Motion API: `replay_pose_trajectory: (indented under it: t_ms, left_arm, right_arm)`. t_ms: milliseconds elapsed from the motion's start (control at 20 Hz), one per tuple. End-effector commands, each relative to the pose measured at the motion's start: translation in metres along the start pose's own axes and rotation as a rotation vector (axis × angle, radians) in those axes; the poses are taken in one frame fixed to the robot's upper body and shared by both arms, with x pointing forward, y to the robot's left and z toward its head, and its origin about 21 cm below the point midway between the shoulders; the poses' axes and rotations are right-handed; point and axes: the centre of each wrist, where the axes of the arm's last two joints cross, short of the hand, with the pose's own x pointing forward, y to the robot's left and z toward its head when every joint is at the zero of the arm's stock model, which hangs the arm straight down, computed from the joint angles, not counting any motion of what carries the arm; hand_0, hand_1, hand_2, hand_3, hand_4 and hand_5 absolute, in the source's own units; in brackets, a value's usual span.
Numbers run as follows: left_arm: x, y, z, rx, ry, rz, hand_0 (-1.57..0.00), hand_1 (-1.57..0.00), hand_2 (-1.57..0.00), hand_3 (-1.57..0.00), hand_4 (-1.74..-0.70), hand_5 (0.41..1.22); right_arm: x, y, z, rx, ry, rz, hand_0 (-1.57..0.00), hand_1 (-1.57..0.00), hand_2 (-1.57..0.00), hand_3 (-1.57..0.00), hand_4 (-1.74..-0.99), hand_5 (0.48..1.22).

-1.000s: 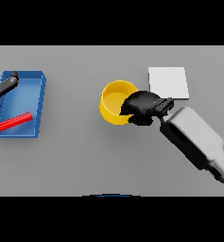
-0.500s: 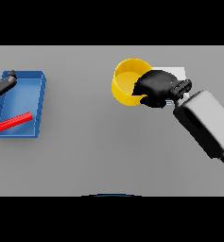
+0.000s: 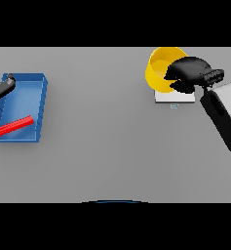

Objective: Pick up the red beaker and tilt it to pour out 1 green nut into yellow bowl. Pick up the yellow bowl and place it on the metallic measuring scale.

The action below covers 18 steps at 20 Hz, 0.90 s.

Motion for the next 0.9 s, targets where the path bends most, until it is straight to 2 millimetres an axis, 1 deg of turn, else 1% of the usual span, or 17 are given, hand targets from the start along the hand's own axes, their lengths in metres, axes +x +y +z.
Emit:
replay_pose_trajectory:
  t_ms: [0,50,150,250,300,350,400,450,500,550,600,650,700,800,850]
  left_arm:
    - [0.002,0.000,0.001,-0.004,0.003,-0.006,0.00,0.00,0.00,0.00,-0.83,0.769]
    - [-0.002,-0.002,-0.001,-0.005,0.010,-0.006,0.00,0.00,0.00,0.00,-0.83,0.773]
    - [-0.003,-0.001,-0.001,-0.006,0.006,-0.011,0.00,0.00,0.00,0.00,-0.82,0.772]
    - [-0.003,0.002,-0.001,-0.004,0.022,-0.003,0.00,0.00,0.00,0.00,-0.82,0.763]
    - [0.000,0.000,-0.003,-0.006,0.022,-0.003,0.00,0.00,0.00,0.00,-0.82,0.759]
    - [-0.001,-0.002,-0.002,-0.010,0.017,-0.008,0.00,0.00,0.00,0.00,-0.82,0.756]
    - [-0.002,-0.005,-0.001,-0.008,0.018,-0.009,0.00,0.00,0.00,0.00,-0.81,0.757]
    - [-0.005,-0.004,-0.001,-0.010,0.022,-0.011,0.00,0.00,0.00,0.00,-0.81,0.753]
    - [-0.005,-0.005,0.000,-0.011,0.026,-0.016,0.00,0.00,0.00,0.00,-0.81,0.749]
    - [-0.003,-0.002,-0.001,-0.003,0.021,-0.020,0.00,0.00,0.00,0.00,-0.80,0.743]
    - [-0.002,-0.001,-0.003,0.001,0.022,-0.019,0.00,0.00,0.00,0.00,-0.80,0.737]
    - [-0.001,-0.003,0.000,-0.007,0.010,-0.014,0.00,0.00,0.00,0.00,-0.80,0.733]
    - [-0.002,-0.005,-0.001,-0.008,0.018,-0.013,0.00,0.00,0.00,0.00,-0.80,0.729]
    - [-0.005,-0.002,-0.002,-0.005,0.021,-0.009,0.00,0.00,0.00,0.00,-0.81,0.728]
    - [-0.001,-0.003,-0.001,-0.010,0.012,-0.001,0.00,0.00,0.00,0.00,-0.81,0.734]
  right_arm:
    - [-0.006,0.001,-0.001,-0.008,0.007,-0.003,-1.57,-1.57,-1.57,-1.18,-1.720,1.221]
    - [-0.013,-0.001,-0.003,-0.012,0.019,-0.011,-1.57,-1.57,-1.57,-1.17,-1.720,1.221]
    - [-0.023,0.010,-0.007,0.000,0.048,-0.020,-1.57,-1.57,-1.57,-1.18,-1.721,1.221]
    - [-0.031,0.016,-0.013,0.002,0.087,-0.031,-1.57,-1.57,-1.57,-1.23,-1.722,1.221]
    - [-0.038,0.019,-0.014,0.005,0.097,-0.040,-1.57,-1.57,-1.57,-1.25,-1.722,1.221]
    - [-0.041,0.024,-0.016,0.007,0.109,-0.045,-1.57,-1.57,-1.57,-1.31,-1.723,1.221]
    - [-0.041,0.029,-0.020,0.009,0.113,-0.046,-1.57,-1.57,-1.57,-1.36,-1.724,1.221]
    - [-0.042,0.031,-0.023,0.003,0.108,-0.052,-1.57,-1.57,-1.57,-1.39,-1.724,1.221]
    - [-0.043,0.033,-0.026,0.000,0.115,-0.060,-1.57,-1.57,-1.57,-1.41,-1.724,1.221]
    - [-0.045,0.037,-0.028,0.003,0.123,-0.061,-1.57,-1.56,-1.57,-1.43,-1.725,1.221]
    - [-0.044,0.040,-0.032,0.006,0.133,-0.064,-1.57,-1.55,-1.57,-1.46,-1.726,1.221]
    - [-0.046,0.043,-0.034,0.010,0.137,-0.072,-1.57,-1.52,-1.56,-1.48,-1.727,1.221]
    - [-0.048,0.045,-0.036,0.016,0.148,-0.075,-1.57,-1.50,-1.56,-1.50,-1.727,1.221]
    - [-0.047,0.046,-0.038,0.012,0.150,-0.085,-1.57,-1.48,-1.57,-1.51,-1.727,1.221]
    - [-0.050,0.046,-0.038,0.007,0.137,-0.089,-1.57,-1.46,-1.57,-1.50,-1.724,1.221]
